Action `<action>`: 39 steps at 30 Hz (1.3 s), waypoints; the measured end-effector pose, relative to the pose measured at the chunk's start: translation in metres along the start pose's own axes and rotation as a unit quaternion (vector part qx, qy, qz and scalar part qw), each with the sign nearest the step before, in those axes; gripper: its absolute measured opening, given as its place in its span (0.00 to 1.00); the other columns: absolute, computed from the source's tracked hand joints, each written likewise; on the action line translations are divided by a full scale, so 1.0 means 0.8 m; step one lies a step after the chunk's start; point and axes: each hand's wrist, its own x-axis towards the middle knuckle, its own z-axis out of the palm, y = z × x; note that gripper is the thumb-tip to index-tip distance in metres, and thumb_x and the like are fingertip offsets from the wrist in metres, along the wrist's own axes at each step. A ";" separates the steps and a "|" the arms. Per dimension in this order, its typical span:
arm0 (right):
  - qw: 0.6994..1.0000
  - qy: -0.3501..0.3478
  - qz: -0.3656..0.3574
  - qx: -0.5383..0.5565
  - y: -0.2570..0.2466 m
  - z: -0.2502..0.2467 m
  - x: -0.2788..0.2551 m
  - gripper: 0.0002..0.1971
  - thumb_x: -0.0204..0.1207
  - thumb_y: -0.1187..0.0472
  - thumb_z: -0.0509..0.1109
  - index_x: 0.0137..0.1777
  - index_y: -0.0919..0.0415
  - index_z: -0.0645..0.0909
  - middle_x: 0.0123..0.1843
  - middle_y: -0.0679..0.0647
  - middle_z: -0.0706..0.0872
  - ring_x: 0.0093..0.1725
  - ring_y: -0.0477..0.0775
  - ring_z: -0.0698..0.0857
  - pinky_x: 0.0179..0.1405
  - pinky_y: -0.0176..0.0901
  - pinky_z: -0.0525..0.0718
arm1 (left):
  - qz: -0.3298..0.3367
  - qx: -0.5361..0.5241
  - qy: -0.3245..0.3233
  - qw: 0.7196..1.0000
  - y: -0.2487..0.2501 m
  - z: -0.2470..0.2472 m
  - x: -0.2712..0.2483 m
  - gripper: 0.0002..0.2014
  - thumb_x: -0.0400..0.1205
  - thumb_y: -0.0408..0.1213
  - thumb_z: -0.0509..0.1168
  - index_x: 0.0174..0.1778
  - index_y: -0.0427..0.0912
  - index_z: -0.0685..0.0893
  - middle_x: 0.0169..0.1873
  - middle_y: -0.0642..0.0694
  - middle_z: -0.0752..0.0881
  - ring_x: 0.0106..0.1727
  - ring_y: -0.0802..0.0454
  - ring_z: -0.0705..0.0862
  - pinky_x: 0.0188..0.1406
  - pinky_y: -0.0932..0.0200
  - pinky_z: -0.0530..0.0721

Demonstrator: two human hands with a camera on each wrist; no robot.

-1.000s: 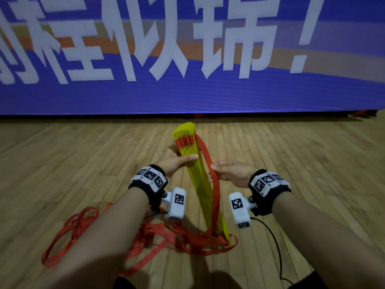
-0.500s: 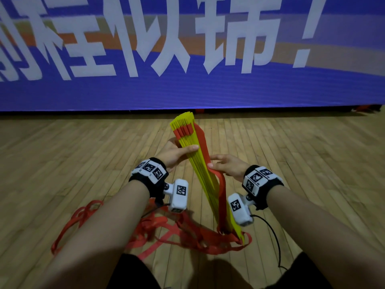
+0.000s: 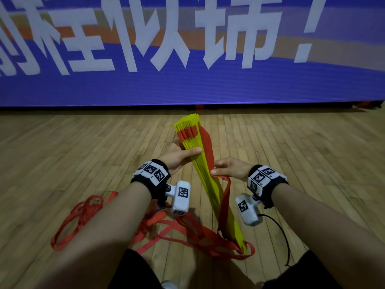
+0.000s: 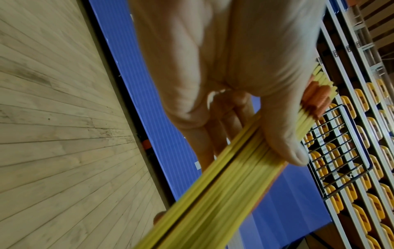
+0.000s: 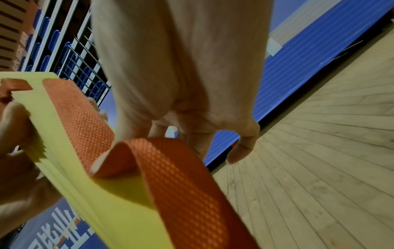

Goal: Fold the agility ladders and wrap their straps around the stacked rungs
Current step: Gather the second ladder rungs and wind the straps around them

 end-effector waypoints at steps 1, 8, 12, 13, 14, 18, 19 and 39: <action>1.000 -0.001 -0.004 -0.005 0.001 0.000 0.001 0.07 0.82 0.66 0.64 0.49 0.55 0.81 0.30 0.38 0.86 0.30 0.32 0.82 0.34 0.23 0.75 | -0.003 0.001 -0.002 1.000 -0.001 0.000 0.002 0.13 0.79 0.19 0.62 0.54 0.38 0.81 0.40 0.48 0.92 0.45 0.54 0.90 0.44 0.58 0.89; 1.000 0.002 -0.018 -0.011 0.005 0.000 0.008 0.06 0.82 0.63 0.64 0.50 0.55 0.83 0.39 0.46 0.84 0.33 0.40 0.77 0.36 0.29 0.73 | -0.010 -0.009 -0.005 1.000 -0.005 -0.004 0.011 0.12 0.80 0.24 0.63 0.58 0.38 0.80 0.46 0.45 0.90 0.50 0.50 0.89 0.47 0.55 0.89; 0.999 0.009 -0.033 0.001 0.005 0.004 0.008 0.11 0.82 0.67 0.63 0.40 0.56 0.80 0.30 0.43 0.81 0.27 0.38 0.75 0.33 0.30 0.73 | -0.013 -0.030 0.005 0.999 -0.010 -0.006 0.015 0.12 0.81 0.25 0.62 0.59 0.37 0.79 0.49 0.42 0.89 0.51 0.49 0.89 0.47 0.55 0.89; 0.999 0.014 -0.038 0.003 0.005 0.004 0.007 0.12 0.82 0.67 0.63 0.38 0.56 0.80 0.29 0.42 0.81 0.27 0.38 0.75 0.34 0.30 0.73 | -0.012 -0.034 0.006 0.999 -0.010 -0.005 0.017 0.12 0.81 0.25 0.62 0.60 0.36 0.79 0.50 0.42 0.89 0.51 0.49 0.89 0.48 0.55 0.89; 0.999 0.021 -0.041 0.000 0.005 0.004 0.007 0.12 0.82 0.67 0.63 0.38 0.55 0.79 0.30 0.43 0.80 0.28 0.39 0.75 0.34 0.30 0.73 | -0.012 -0.029 0.011 0.999 -0.011 -0.004 0.018 0.12 0.82 0.26 0.62 0.61 0.36 0.79 0.51 0.41 0.88 0.51 0.49 0.89 0.49 0.55 0.88; 0.997 0.055 -0.047 -0.009 0.007 0.004 0.007 0.10 0.83 0.64 0.64 0.41 0.52 0.80 0.34 0.44 0.81 0.29 0.37 0.75 0.32 0.27 0.71 | 0.001 0.060 0.093 0.994 -0.016 0.002 0.023 0.07 0.81 0.33 0.67 0.53 0.39 0.83 0.50 0.41 0.89 0.51 0.47 0.89 0.44 0.58 0.89; 0.997 0.069 -0.045 -0.007 0.007 0.004 0.007 0.10 0.83 0.64 0.64 0.41 0.52 0.80 0.34 0.44 0.81 0.28 0.34 0.76 0.32 0.27 0.71 | 0.005 0.073 0.117 0.990 -0.019 0.005 0.023 0.06 0.80 0.34 0.69 0.51 0.40 0.84 0.49 0.42 0.89 0.51 0.46 0.89 0.42 0.58 0.89; 0.989 0.140 -0.023 0.044 0.007 0.012 0.018 0.07 0.74 0.63 0.74 0.49 0.59 0.79 0.48 0.56 0.87 0.50 0.52 0.85 0.56 0.41 0.83 | -0.009 0.102 0.152 0.983 -0.026 0.025 0.018 0.16 0.75 0.30 0.75 0.55 0.37 0.79 0.45 0.42 0.90 0.45 0.48 0.89 0.39 0.56 0.90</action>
